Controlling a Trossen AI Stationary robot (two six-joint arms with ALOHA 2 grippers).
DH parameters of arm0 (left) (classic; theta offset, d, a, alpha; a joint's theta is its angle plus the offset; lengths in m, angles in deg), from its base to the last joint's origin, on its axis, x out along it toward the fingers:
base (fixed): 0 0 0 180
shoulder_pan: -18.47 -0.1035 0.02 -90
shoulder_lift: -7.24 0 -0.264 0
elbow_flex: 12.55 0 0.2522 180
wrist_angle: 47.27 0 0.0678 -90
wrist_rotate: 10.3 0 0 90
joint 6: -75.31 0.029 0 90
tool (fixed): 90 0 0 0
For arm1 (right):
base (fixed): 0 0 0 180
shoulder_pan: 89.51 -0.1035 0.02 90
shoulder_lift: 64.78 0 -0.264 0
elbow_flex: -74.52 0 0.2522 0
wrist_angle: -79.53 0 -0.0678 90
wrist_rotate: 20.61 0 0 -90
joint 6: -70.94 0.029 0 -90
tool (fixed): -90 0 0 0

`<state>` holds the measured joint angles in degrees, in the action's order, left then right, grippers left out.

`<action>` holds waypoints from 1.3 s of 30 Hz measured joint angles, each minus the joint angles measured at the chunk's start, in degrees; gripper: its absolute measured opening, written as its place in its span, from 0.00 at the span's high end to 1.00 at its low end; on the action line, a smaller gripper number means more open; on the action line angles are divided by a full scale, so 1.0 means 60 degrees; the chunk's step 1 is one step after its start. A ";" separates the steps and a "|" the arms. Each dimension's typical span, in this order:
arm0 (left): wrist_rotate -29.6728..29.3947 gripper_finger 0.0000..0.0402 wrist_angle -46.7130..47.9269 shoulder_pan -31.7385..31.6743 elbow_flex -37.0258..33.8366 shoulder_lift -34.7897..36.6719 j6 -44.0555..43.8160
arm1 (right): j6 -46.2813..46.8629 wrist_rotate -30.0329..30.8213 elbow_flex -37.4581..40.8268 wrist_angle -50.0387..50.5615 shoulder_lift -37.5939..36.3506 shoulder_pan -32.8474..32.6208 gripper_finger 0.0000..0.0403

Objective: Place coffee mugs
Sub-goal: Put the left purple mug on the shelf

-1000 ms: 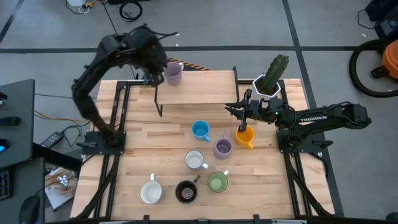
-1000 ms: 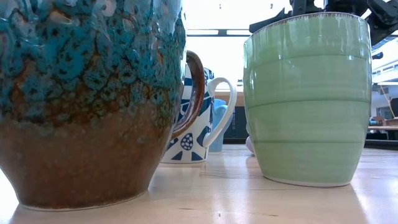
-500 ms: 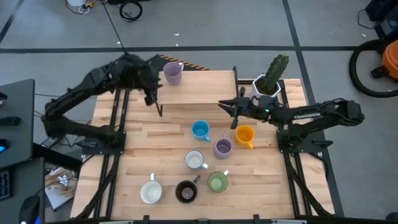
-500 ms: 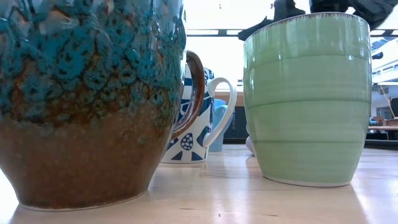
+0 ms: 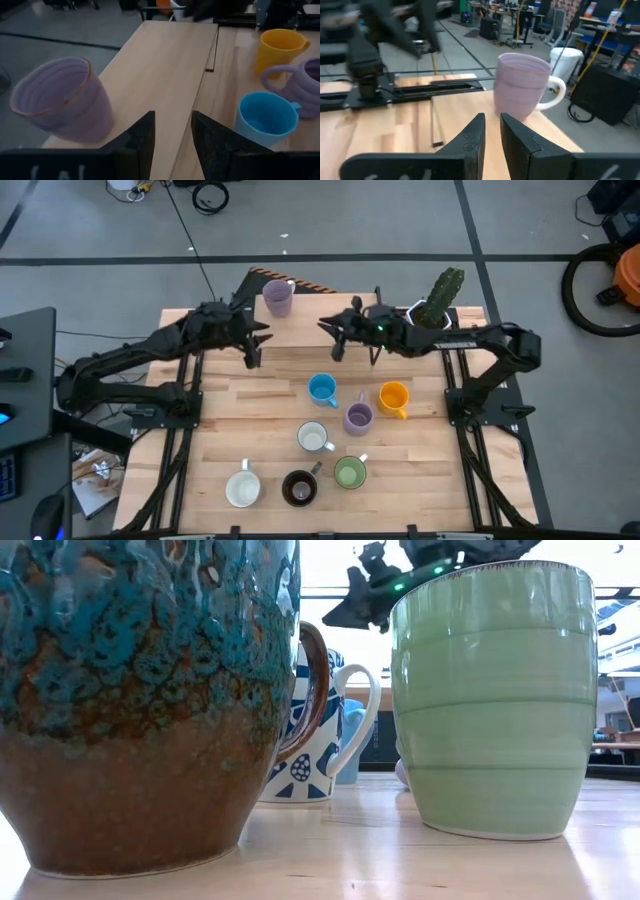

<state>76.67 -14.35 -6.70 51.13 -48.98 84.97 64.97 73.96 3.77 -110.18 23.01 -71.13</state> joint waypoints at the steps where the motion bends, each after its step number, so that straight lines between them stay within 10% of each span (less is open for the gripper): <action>1: -0.0002 0.67 -0.0249 0.0022 -0.0317 0.0144 0.0001 | 0.0018 -0.0117 -0.0213 0.0066 0.0157 0.0105 0.84; 21: 0.0198 0.67 -0.4745 0.0645 -0.3514 0.0661 -0.0013 | 0.0517 -0.1666 -0.5113 0.3331 0.3391 0.1677 0.84; 39: -0.1024 0.67 -0.4098 0.0644 -0.3708 0.0970 -0.0181 | 0.1038 -0.1691 -0.7755 0.4500 0.5374 0.2094 0.84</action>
<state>70.53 -38.93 -2.83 28.89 -43.16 83.89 71.20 63.81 -42.76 -83.18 55.25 -58.57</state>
